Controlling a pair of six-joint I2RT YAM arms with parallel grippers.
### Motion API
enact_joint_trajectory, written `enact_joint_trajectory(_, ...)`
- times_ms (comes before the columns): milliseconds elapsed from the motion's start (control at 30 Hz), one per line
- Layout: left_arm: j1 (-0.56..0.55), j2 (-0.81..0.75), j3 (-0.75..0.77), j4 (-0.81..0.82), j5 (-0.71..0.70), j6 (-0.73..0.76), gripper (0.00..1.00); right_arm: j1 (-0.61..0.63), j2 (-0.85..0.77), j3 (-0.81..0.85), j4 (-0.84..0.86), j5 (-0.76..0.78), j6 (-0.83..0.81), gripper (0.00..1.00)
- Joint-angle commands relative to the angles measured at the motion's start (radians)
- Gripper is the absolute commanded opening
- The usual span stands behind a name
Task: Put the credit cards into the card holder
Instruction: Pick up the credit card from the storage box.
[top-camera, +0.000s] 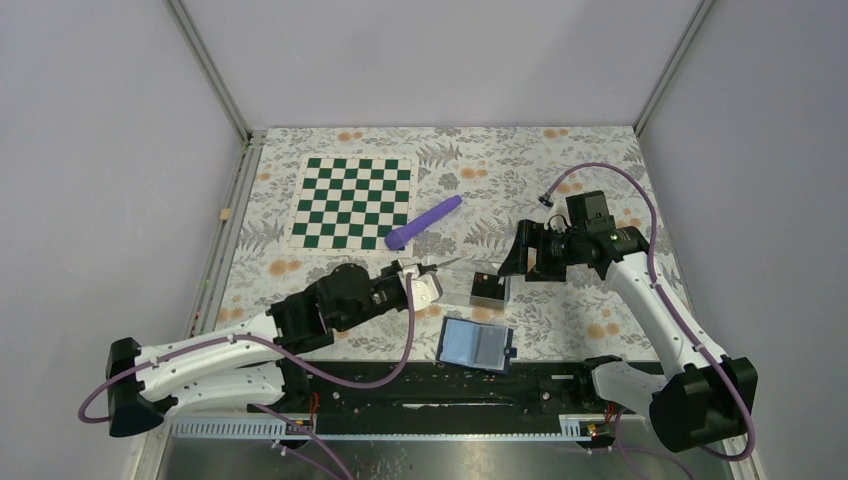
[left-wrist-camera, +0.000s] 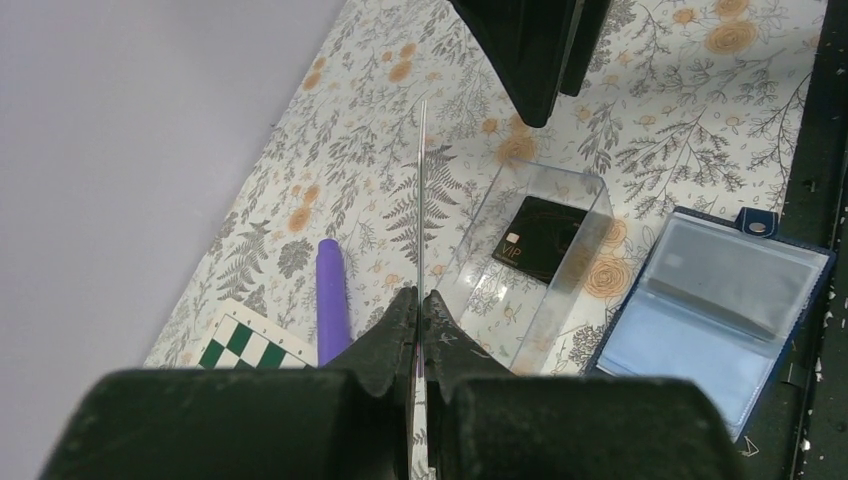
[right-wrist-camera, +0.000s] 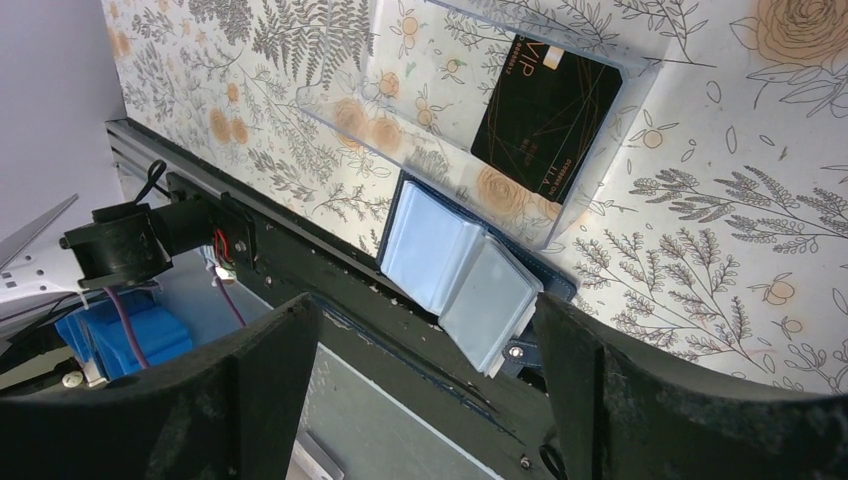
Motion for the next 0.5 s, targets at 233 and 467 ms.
enact_joint_trajectory(233,-0.003,0.064,0.018,0.081,-0.071,-0.436,0.00,-0.004,-0.027,0.015,0.033,-0.079,-0.012,0.84)
enact_joint_trajectory(467,0.028,0.123,0.003,0.086,-0.047,-0.833,0.00,-0.005,-0.078,0.017,0.100,-0.172,0.005,0.81)
